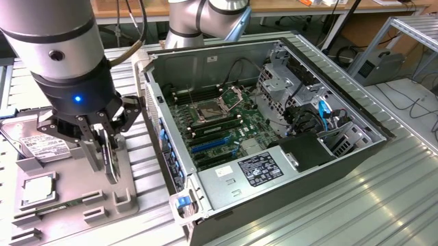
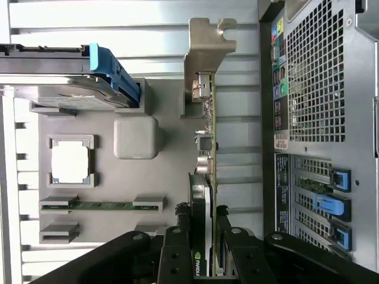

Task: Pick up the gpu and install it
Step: 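Pick up the gpu and move the gpu toward the slot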

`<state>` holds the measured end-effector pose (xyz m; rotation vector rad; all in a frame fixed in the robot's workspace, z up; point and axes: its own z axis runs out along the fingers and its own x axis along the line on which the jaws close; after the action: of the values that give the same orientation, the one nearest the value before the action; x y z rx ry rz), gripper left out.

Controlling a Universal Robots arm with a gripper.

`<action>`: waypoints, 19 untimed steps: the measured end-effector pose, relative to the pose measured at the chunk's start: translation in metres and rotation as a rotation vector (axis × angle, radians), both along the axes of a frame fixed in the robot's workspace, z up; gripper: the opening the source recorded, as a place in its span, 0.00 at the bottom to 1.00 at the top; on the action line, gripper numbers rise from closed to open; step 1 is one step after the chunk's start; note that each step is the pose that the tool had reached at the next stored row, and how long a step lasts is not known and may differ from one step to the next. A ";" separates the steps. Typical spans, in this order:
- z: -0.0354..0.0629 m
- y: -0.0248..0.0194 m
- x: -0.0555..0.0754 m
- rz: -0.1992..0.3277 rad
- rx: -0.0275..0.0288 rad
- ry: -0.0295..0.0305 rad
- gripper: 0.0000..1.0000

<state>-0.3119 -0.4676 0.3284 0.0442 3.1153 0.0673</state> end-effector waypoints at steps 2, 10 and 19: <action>0.0083 0.0000 0.000 0.000 -0.0001 0.0001 0.27; 0.0416 0.0000 0.000 -0.001 -0.0004 0.0000 0.27; 0.0753 0.0002 0.000 -0.002 -0.0004 0.0000 0.27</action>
<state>-0.3118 -0.4674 0.4037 0.0473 3.1152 0.0666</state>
